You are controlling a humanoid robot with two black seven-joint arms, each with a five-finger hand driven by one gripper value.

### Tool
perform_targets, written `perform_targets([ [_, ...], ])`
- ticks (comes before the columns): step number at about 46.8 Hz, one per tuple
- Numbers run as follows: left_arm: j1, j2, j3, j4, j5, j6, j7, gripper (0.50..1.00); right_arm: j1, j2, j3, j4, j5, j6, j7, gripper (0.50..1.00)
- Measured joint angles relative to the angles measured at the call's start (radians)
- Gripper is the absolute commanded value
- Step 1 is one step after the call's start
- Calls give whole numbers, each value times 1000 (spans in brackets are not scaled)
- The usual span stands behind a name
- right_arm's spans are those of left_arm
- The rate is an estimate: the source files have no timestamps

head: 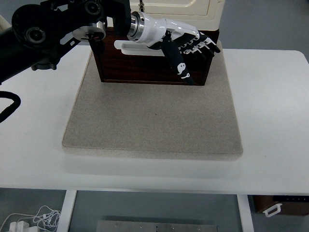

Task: Close the drawer under the combination cabinet

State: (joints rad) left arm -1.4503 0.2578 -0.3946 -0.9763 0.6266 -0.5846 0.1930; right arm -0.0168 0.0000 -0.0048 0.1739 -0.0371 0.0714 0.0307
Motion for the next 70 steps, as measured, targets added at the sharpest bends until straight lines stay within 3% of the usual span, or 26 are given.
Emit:
perform_targets([
  [19,-4,-36,-328,55,-56,20,-79,996,0,0,0,0,0,0,0,952],
  [28,-11,-43,-519,106,-63,62,-163,999,0,0,0,0,0,0,0,952],
  [38,6,-30,-705,114,-140,116,-176,999,0,0,0,0,0,0,0,952],
  [48,13,27,-757,151,-251,222,-213,999,0,0,0,0,0,0,0,952],
  [60,12,83,-765,257,-379,418,-250,999,0,0,0,0,0,0,0,952],
  [70,5,104,-764,443,-472,439,-253,999,0,0,0,0,0,0,0,952],
])
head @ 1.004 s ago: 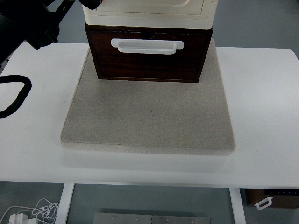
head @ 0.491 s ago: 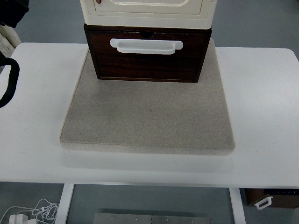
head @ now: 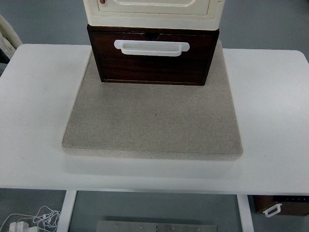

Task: Close the drawer under the combination cabinet

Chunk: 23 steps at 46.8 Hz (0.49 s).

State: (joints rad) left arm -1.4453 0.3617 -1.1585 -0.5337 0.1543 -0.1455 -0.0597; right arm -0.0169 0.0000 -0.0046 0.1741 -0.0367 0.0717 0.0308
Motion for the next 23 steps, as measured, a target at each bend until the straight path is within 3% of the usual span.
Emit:
perform_targets([
  [16,31,-1,20,249,-24,6,22,999,0,0,2,1,0,0,0,952],
  [23,94,-6,20,264,-29,7,42,999,0,0,0,1,0,0,0,952],
])
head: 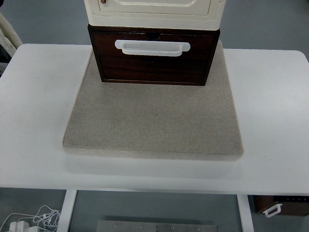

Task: Close the drawer under the combination cabinet

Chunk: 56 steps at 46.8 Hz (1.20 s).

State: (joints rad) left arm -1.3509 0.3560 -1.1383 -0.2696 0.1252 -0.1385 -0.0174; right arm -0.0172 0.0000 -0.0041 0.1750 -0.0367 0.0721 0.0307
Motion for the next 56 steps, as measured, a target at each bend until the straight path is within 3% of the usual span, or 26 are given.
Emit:
perform_targets([
  [30,216,-94,-5,-1,-266,-1,20,999,-7,0,-7,0,-5,0,0,952],
  [56,257,-165,6,1,-308,11,17,999,-12,0,-7,0,-5,2,0,952],
])
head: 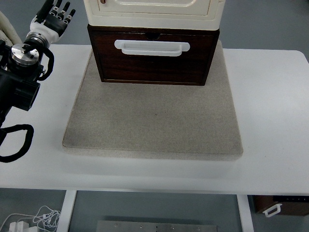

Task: Close the drawer under the combination cabinet

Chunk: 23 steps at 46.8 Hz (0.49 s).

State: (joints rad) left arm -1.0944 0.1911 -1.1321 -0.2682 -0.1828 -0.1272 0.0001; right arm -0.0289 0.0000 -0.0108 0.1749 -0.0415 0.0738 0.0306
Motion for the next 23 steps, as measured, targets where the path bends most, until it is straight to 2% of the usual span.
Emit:
perform_targets([
  [23,2,-33,1,1,7,4,-3,999,0,0,0,0,2,1,0,952],
])
